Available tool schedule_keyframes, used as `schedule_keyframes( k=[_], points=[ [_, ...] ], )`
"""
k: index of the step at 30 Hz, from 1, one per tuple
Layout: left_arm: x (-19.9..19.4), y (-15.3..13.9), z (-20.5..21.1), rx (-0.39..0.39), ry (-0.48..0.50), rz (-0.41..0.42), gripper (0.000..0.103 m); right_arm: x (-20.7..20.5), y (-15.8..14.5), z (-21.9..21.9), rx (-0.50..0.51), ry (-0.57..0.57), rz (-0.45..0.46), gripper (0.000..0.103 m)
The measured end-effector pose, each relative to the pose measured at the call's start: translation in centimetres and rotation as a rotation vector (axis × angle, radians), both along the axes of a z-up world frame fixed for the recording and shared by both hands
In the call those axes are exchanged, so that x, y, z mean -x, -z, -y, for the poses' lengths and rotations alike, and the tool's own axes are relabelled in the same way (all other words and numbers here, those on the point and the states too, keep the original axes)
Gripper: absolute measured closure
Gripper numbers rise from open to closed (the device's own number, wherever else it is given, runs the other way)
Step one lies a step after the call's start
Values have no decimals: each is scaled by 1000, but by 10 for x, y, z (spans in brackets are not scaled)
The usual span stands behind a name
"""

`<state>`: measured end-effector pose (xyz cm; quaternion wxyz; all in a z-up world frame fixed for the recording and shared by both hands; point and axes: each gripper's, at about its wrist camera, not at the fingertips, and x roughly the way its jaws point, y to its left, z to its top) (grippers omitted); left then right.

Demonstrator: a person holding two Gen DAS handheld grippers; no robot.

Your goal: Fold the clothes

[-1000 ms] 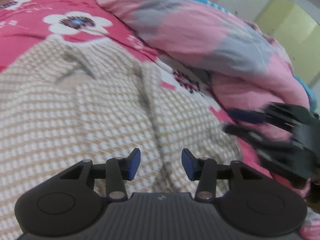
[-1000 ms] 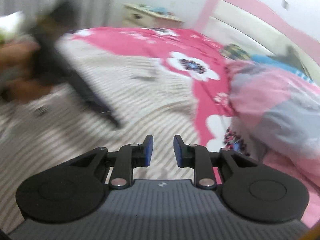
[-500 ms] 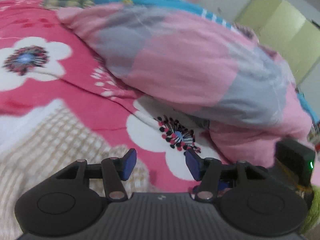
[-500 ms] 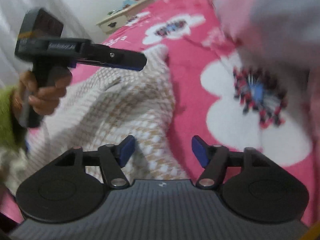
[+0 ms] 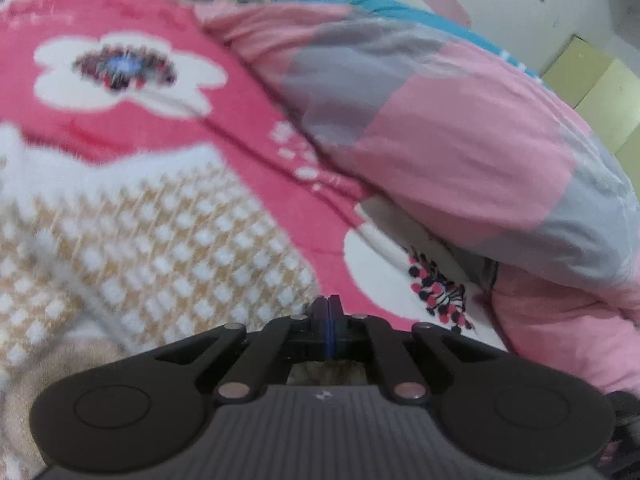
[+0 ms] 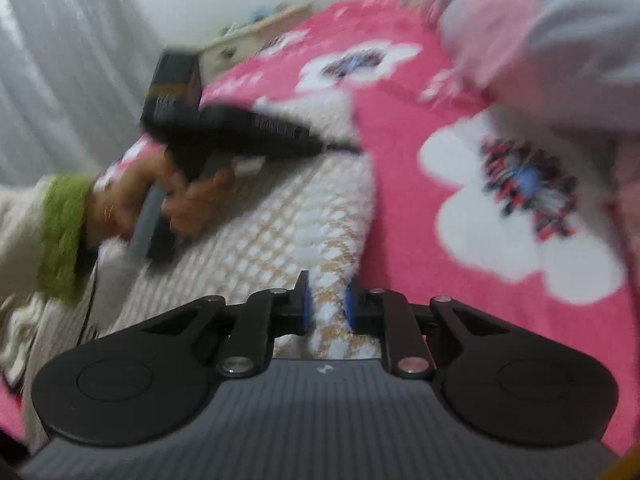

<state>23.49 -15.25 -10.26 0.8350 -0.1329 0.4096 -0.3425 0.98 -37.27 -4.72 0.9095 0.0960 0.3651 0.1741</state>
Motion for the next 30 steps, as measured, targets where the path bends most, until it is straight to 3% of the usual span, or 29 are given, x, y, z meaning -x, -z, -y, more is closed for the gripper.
schedule_keyframes(
  k=[2,4,6,9,11,13,14,16,18,21,24,26,30],
  points=[
    [3,0,5,-20,-6,31,100,7,-11,-3,21,34,72,90],
    [1,4,7,-29,-20,28,100,6,9,-5,85,73,42,88],
    [-1,5,8,-21,-35,18,100,4,20,-1,118,109,23,72],
    [1,0,8,-25,-52,21,99,5,22,12,107,169,16,67],
    [9,-12,-1,-11,-74,7,92,18,1,19,102,231,89,66],
    [23,-29,-16,-9,-112,22,54,31,-16,23,59,245,122,66],
    [36,-41,-30,-16,-141,52,47,34,-21,23,38,241,127,66],
    [55,-57,-60,-47,-188,68,42,35,-26,15,27,214,139,66],
    [71,-69,-107,-97,-269,27,42,34,-29,2,20,178,154,66],
    [91,-79,-196,-171,-538,-109,42,28,-33,-21,-24,91,173,65],
    [128,-75,-292,-105,-891,-296,42,15,-31,-47,-57,2,182,65],
    [159,-72,-342,-65,-1139,-370,41,7,-29,-65,-84,-48,175,64],
    [196,-58,-394,-13,-1470,-503,37,-11,-28,-95,-170,-102,126,64]
  ],
)
